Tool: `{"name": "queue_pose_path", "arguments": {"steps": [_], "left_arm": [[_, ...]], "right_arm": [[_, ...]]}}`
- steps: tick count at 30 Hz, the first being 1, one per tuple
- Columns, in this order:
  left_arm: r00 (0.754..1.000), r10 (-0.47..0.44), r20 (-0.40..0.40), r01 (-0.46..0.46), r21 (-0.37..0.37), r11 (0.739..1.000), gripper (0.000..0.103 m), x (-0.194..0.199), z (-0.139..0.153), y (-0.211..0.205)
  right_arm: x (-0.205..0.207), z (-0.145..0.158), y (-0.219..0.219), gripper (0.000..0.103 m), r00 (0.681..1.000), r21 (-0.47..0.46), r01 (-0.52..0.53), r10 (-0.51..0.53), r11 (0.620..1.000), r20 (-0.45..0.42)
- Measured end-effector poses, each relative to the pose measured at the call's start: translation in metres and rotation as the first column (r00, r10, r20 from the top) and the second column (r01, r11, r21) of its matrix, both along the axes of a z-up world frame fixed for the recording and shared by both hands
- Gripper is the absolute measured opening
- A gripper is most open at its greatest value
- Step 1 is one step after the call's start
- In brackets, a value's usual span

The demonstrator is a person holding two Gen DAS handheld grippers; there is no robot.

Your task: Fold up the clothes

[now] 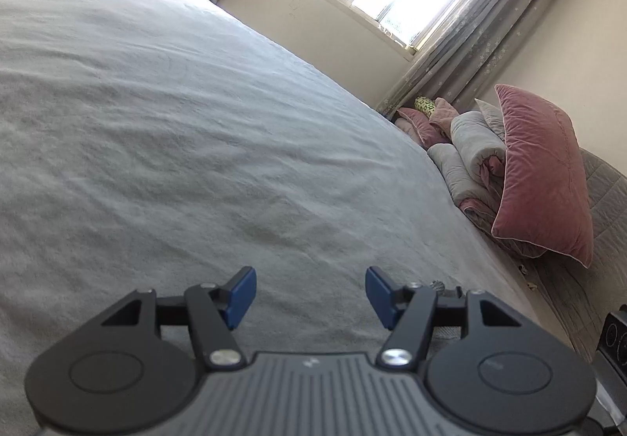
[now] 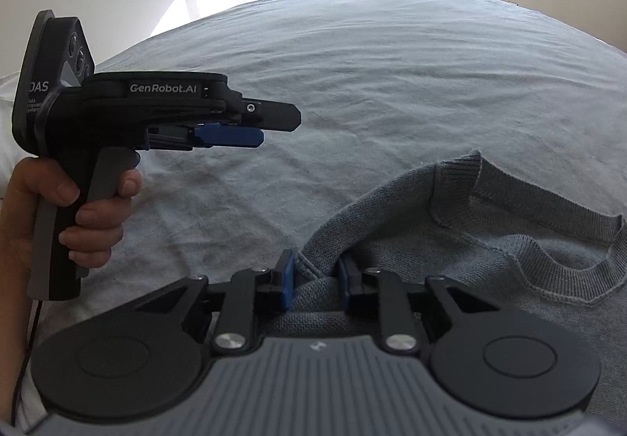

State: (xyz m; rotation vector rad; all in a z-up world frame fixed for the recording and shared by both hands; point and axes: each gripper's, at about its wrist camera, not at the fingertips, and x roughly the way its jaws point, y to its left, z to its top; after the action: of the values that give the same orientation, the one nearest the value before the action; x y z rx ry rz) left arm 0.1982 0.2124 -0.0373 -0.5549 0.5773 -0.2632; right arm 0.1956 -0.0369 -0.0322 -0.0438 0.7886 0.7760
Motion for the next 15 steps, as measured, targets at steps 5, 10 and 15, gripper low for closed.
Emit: {"name": "queue_pose_path", "arguments": {"steps": [5,10,15], "left_arm": [[0.99,-0.134,0.034,0.135,-0.052,0.989,0.062,0.001,-0.002,-0.016],[0.962,-0.271,0.042,0.273,-0.06,0.96,0.062,0.003,-0.007,-0.035],[0.941,-0.339,-0.008,0.337,-0.103,0.936,0.045,0.007,-0.013,-0.042]], "right_arm": [[0.021,-0.009,-0.042,0.013,0.99,0.283,0.089,-0.055,0.955,-0.127],[0.031,-0.014,-0.067,0.013,0.974,0.435,0.157,-0.066,0.887,-0.216],[0.035,-0.014,-0.082,0.013,0.963,0.498,0.204,-0.081,0.843,-0.258]]}}
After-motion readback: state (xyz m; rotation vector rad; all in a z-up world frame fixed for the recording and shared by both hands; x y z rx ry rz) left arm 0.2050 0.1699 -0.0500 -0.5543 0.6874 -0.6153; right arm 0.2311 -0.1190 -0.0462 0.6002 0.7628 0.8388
